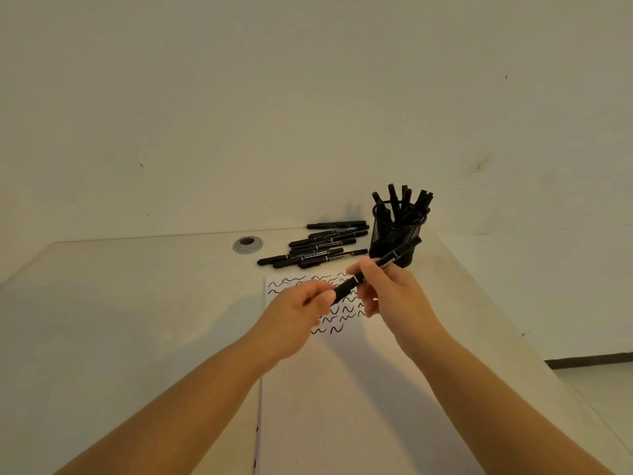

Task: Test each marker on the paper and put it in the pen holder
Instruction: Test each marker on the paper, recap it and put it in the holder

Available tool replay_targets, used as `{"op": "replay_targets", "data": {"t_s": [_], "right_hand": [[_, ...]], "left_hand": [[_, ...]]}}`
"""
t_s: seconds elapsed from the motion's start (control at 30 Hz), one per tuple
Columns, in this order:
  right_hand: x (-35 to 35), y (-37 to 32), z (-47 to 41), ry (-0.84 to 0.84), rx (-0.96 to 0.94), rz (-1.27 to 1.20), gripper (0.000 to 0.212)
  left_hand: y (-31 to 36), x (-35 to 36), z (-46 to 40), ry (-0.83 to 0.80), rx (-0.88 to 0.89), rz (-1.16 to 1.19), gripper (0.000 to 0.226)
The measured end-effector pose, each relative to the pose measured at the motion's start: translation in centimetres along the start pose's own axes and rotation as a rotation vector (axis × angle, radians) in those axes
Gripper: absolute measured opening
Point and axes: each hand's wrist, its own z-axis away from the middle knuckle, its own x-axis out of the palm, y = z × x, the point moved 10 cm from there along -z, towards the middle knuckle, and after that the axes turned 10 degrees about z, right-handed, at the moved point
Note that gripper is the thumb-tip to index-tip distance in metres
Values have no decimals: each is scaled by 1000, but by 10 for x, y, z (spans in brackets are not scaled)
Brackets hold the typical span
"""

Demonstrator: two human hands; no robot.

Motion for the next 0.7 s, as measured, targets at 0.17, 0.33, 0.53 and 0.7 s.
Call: {"op": "replay_targets", "data": {"t_s": [0.17,0.33,0.53,0.7], "right_hand": [[11,-6,15,-57,-15,19,28],[10,3,18,61,56,-67,32],[-67,25,6,445,157,-290,30],[-47,30,-4,221,73,12,15]], "left_hand": [[12,20,20,-125,60,52,33],[43,10,30,127,299,-481,28],[31,-17,41,225,343,-791,34],[11,-33,18,159,274,-449,25]]}}
